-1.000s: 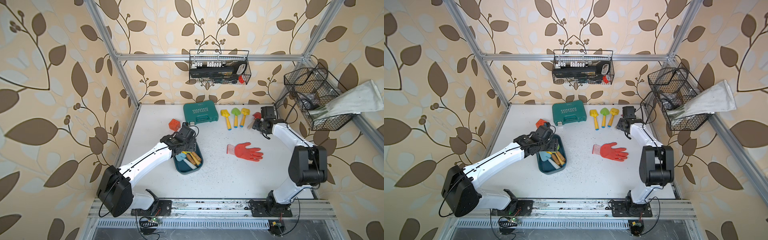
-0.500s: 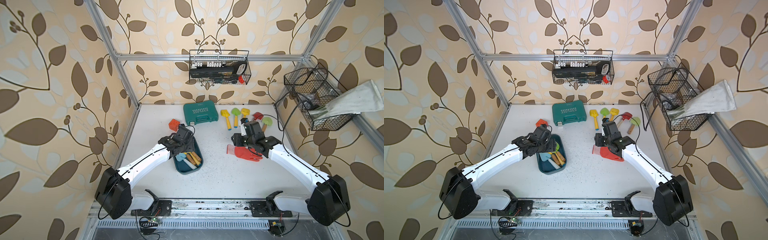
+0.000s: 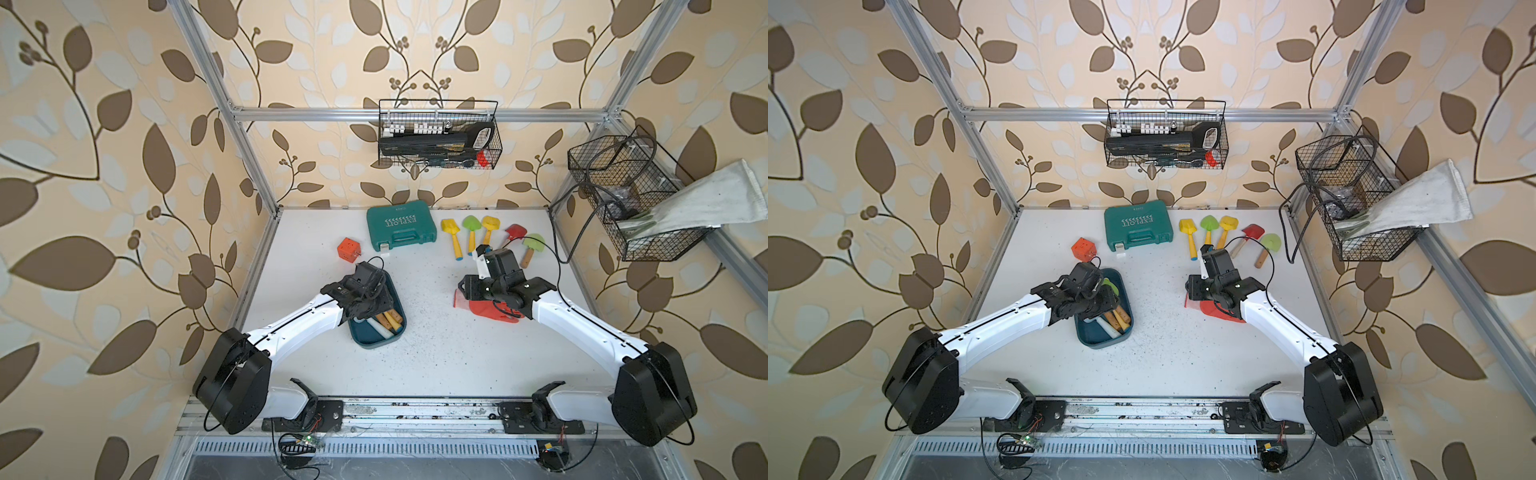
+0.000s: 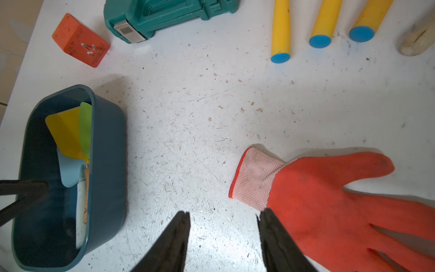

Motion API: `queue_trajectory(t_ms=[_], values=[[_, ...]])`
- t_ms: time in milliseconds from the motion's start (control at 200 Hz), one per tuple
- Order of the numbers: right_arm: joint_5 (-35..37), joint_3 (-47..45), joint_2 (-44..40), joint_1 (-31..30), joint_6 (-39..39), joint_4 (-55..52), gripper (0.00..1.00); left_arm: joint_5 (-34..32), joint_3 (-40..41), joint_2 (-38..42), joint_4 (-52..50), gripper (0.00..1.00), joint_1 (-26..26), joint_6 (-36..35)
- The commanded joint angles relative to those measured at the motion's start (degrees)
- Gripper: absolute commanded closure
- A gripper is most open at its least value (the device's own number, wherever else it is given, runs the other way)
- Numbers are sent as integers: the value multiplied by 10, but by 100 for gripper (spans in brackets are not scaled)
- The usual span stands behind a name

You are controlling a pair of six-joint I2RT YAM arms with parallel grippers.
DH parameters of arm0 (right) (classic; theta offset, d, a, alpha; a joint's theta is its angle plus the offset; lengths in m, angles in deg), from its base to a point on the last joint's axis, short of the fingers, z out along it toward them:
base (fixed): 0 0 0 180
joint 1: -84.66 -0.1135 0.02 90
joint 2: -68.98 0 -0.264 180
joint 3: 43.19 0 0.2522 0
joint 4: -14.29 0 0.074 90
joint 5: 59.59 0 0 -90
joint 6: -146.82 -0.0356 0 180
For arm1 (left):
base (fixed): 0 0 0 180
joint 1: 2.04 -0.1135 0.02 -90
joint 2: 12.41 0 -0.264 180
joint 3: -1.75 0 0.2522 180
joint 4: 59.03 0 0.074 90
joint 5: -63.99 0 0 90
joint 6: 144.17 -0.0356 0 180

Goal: Take the shovel out of the storage box
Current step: Pick up the shovel from the storage box.

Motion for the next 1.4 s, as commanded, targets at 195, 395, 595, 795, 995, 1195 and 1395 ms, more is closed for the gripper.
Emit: queue_trajectory(t_ms=[195, 395, 595, 795, 995, 1195, 1395], values=[[-11, -12, -27, 4, -4, 7, 49, 40, 6, -58, 54, 54, -7, 37], [-12, -14, -33, 11, -5, 6, 49, 43, 5, -83, 61, 54, -6, 37], [-13, -21, -40, 19, -7, 9, 49, 40, 12, -93, 71, 55, -7, 40], [-18, -25, -45, 30, -8, 11, 50, 48, 11, -114, 82, 62, -6, 37], [-21, -28, -49, 35, -9, 13, 50, 49, 11, -114, 87, 75, -7, 38], [-23, -28, -50, 37, -10, 13, 50, 41, 13, -78, 68, 78, -7, 35], [-26, -29, -51, 37, -11, 14, 51, 22, 8, 1, 24, 83, -6, 19]])
